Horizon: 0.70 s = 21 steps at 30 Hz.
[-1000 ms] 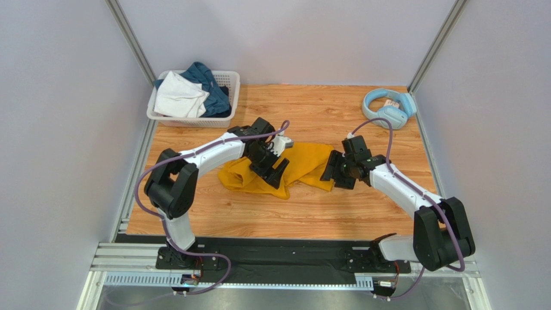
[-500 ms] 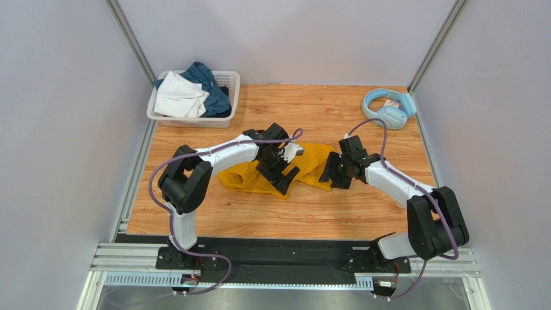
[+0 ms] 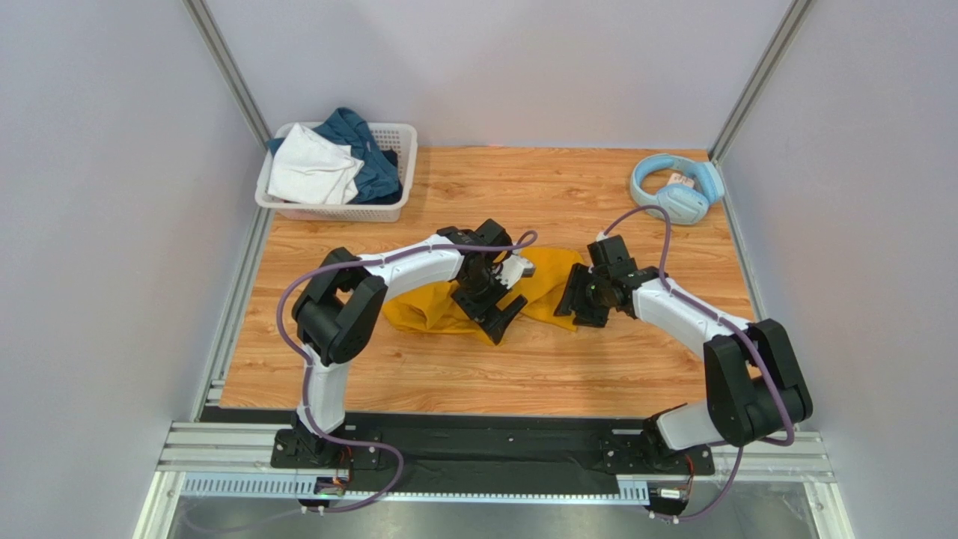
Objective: Fold and stack the t-shirts
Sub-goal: Flatten the tshirt out
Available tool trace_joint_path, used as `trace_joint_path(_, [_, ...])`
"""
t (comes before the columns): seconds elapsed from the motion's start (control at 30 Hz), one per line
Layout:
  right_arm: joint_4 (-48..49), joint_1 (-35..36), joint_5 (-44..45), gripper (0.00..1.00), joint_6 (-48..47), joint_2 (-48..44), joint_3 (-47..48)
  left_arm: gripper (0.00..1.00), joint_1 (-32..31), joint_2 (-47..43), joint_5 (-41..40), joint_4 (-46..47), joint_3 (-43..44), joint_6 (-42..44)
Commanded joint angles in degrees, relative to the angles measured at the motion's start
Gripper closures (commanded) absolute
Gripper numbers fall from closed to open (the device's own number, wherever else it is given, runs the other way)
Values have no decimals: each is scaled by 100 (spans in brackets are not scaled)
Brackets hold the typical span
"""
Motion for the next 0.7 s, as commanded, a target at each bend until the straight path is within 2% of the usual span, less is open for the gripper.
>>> trace_joint_path(0.0, [39, -21, -26, 47, -71, -47, 22, 0, -59, 235, 13, 21, 108, 95])
trace_joint_path(0.13, [-304, -48, 211, 31, -265, -407, 93, 0, -59, 305, -13, 30, 90, 174])
trace_joint_path(0.23, [-498, -91, 361, 28, -318, -689, 102, 0, -59, 349, -39, 21, 55, 192])
trace_joint_path(0.3, [-481, -100, 387, 28, -318, -812, 58, 7, -59, 384, -4, 21, 38, 209])
trace_joint_path(0.33, [-464, -126, 396, 28, -300, -813, -3, 16, -59, 410, -39, 21, 38, 218])
trace_joint_path(0.43, [-341, -118, 396, 29, -300, -655, -65, 32, -59, 446, -136, 13, 55, 192])
trace_joint_path(0.53, [-174, -118, 317, 30, -248, -514, -171, 36, -59, 402, -215, 22, 20, 209])
trace_joint_path(0.67, [-33, -118, 378, 31, -291, -391, -241, 36, -59, 367, -250, -5, -15, 227])
